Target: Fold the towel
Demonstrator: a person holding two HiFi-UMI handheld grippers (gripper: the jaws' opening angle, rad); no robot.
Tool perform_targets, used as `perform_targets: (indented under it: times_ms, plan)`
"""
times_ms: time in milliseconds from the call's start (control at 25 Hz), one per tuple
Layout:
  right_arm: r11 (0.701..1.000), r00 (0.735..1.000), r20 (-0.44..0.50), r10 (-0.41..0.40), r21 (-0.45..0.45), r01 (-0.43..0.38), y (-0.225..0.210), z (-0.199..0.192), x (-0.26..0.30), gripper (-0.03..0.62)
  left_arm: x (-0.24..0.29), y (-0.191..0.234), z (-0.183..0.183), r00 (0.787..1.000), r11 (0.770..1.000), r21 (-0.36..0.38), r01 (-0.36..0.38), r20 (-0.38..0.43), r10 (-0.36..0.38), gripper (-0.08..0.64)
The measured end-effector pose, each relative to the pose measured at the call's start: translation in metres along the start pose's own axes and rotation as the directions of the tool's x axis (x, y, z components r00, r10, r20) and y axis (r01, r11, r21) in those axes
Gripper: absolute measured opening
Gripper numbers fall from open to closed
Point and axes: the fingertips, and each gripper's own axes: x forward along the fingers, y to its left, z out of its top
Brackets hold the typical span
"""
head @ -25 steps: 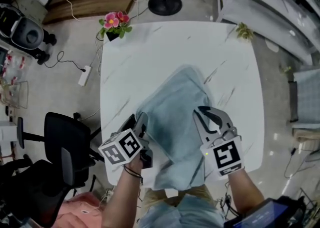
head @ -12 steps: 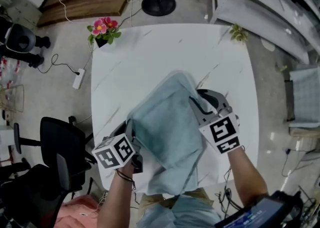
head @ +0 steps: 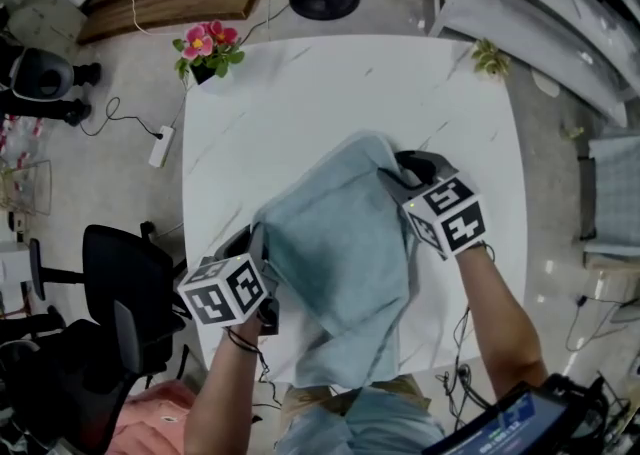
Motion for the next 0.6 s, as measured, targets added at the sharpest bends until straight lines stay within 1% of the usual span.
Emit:
perform_targets:
  times_ms: [120,280,440,600]
  plan:
    - [1.0,1.0,-0.017,0.002,0.013,-0.002,-0.008,-0.001,0.008,0.141,0.006,0.003,0.01,1.0,0.999,0.051,-0.007,-0.004,0.007,0.02]
    - [1.0,1.0,-0.03,-0.01,0.002,0.01,-0.018,-0.004,0.012,0.066,0.015,0.007,0.027,1.0,0.992,0.122,-0.024,-0.005,0.025,0.02]
    - [1.0,0.999,-0.03,-0.018,-0.005,0.017,-0.026,-0.007,0.012,0.061,0.027,0.011,0.048,0.999,0.977,0.207,-0.045,-0.003,0.047,0.018]
    - [0.999,0.999,-0.023,-0.024,-0.025,0.023,-0.03,-0.007,0.011,0.064,0.04,0.013,0.065,0.997,0.954,0.29,-0.071,0.002,0.074,0.018]
